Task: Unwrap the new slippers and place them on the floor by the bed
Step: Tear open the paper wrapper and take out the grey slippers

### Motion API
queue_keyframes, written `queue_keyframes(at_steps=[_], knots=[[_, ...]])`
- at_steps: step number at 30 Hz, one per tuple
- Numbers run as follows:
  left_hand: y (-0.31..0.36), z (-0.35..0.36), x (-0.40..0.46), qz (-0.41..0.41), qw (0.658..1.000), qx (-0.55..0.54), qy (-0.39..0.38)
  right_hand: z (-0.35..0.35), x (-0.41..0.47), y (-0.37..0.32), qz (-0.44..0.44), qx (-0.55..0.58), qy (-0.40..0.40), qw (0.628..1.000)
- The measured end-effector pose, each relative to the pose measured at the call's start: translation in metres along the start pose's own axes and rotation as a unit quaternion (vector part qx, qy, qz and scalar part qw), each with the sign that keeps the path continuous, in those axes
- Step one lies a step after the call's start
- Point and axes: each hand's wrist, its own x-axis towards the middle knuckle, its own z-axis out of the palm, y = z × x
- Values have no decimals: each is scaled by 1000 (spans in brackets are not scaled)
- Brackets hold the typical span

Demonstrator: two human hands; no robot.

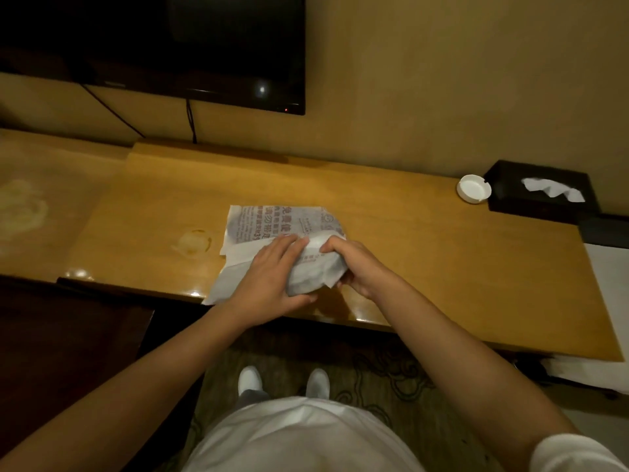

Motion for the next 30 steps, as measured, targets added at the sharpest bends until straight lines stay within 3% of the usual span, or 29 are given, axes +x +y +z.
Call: queue_keyframes(at_steps=[3,5,7,10,13,17,21,24,26,28,30], knots=[[18,-24,5,-2,997,-34,68,12,-19,-21,-20,56,-58,997],[19,-42,-1,-33,984,-122,126,19,-35,-34,-60,129,-117,983],[18,-52,-9,-73,965,-202,148,23,-49,-39,-120,130,-140,974],[11,-61,-17,-97,926,-351,100,35,-67,-34,-237,-7,-48,970],[-2,-66,-29,-91,875,-473,44,50,-76,-21,-326,-128,39,936],[-24,-74,-56,-95,819,-565,-6,74,-88,-11,-327,-161,94,927],[-35,-80,-76,-95,808,-582,-17,94,-96,-12,-308,-234,137,912],[-43,-86,-89,-95,814,-572,-31,121,-102,-4,-348,-379,182,838],[-49,-89,-94,-91,810,-576,-62,135,-104,-1,-416,-361,213,807],[-53,-93,-99,-92,802,-584,-85,136,-102,-6,-414,-281,221,837],[-56,-95,-102,-101,800,-585,-85,129,-99,-12,-358,-210,216,884]])
